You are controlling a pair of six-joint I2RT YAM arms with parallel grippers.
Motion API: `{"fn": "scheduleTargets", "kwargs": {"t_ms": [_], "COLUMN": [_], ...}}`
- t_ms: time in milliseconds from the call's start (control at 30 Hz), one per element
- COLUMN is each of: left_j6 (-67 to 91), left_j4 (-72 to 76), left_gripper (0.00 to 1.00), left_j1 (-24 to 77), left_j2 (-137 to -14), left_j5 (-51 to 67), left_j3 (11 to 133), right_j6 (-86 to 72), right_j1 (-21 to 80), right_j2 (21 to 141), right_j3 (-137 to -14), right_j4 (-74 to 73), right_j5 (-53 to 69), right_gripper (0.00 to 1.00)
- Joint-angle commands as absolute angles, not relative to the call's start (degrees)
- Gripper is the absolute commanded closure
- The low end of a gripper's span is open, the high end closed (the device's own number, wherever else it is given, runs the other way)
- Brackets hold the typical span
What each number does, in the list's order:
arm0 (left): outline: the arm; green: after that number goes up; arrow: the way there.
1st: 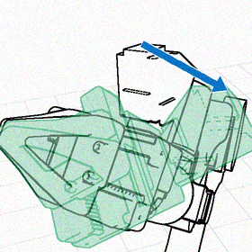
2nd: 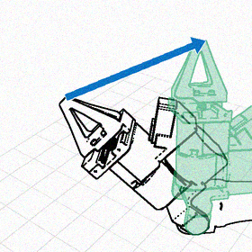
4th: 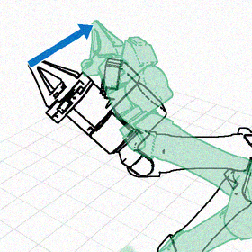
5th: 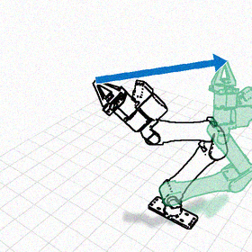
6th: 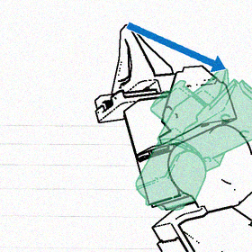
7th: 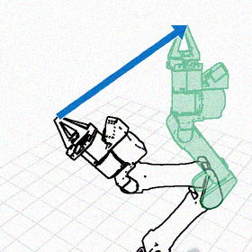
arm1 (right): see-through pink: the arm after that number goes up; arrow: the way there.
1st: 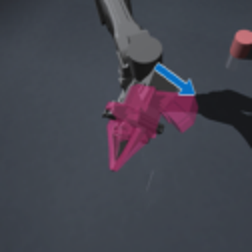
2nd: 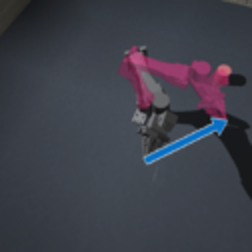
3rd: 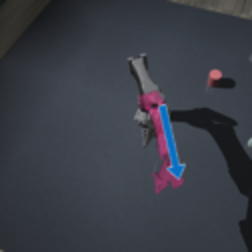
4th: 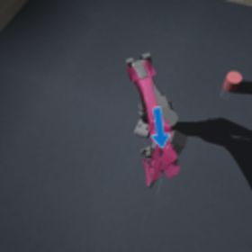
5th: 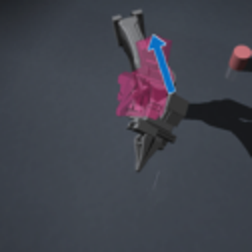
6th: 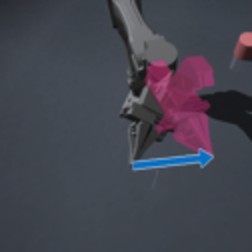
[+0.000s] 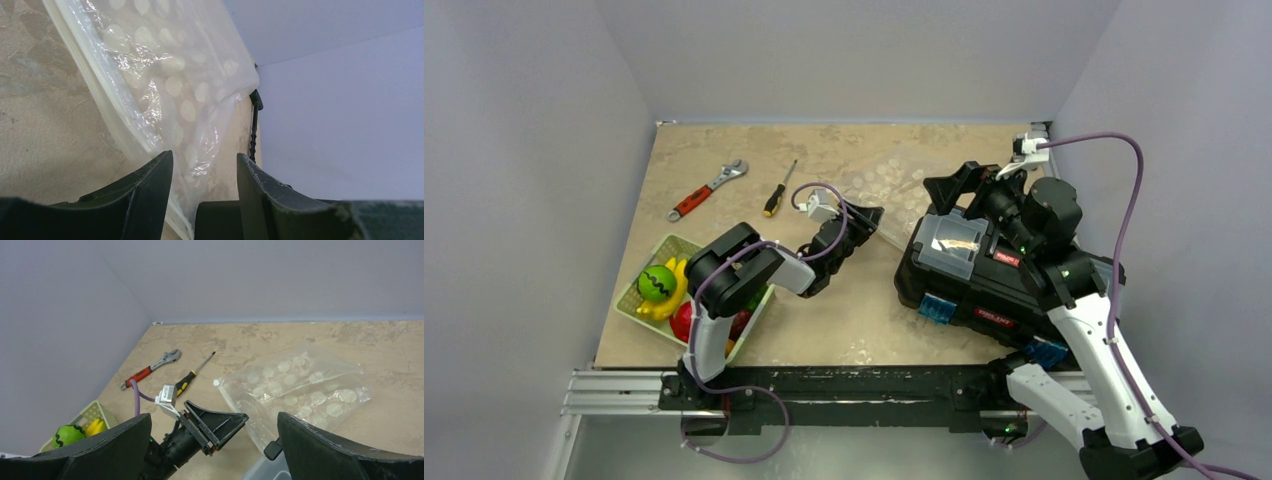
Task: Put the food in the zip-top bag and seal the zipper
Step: Pick up the zipper food storage bag at the center of the board.
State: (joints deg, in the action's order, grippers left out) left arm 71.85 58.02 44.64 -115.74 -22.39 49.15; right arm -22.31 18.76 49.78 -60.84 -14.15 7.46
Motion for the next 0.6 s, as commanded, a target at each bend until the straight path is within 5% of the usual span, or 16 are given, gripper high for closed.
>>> {"fn": "scheduleTargets", "kwargs": {"t_ms": [0,300,567], "left_j6": [73.38,65.67,65.92], "left_j4": [59.91,53.05,57.39], "left_gripper": [0.51,0.41,0.44], "left_j1": [44.94,47.20,47.07], "left_j2": [-116.76,-111.48,-113.13], "left_j5": [-24.22,-28.11,-29.38], "left_j3": [50.90,47.81,46.86], "right_j6": [-21.53,-21.53,-21.69], "right_j1": [19.31,19.65,19.86], "right_j2": [48.87,49.02,48.82], "right_j3": [-60.87,-60.60,-60.15], "right_j4": [-12.21,-11.82,-11.61], "right_j5": [7.34,7.21,7.20], "right_gripper": [0.01,0.01,0.01]}}
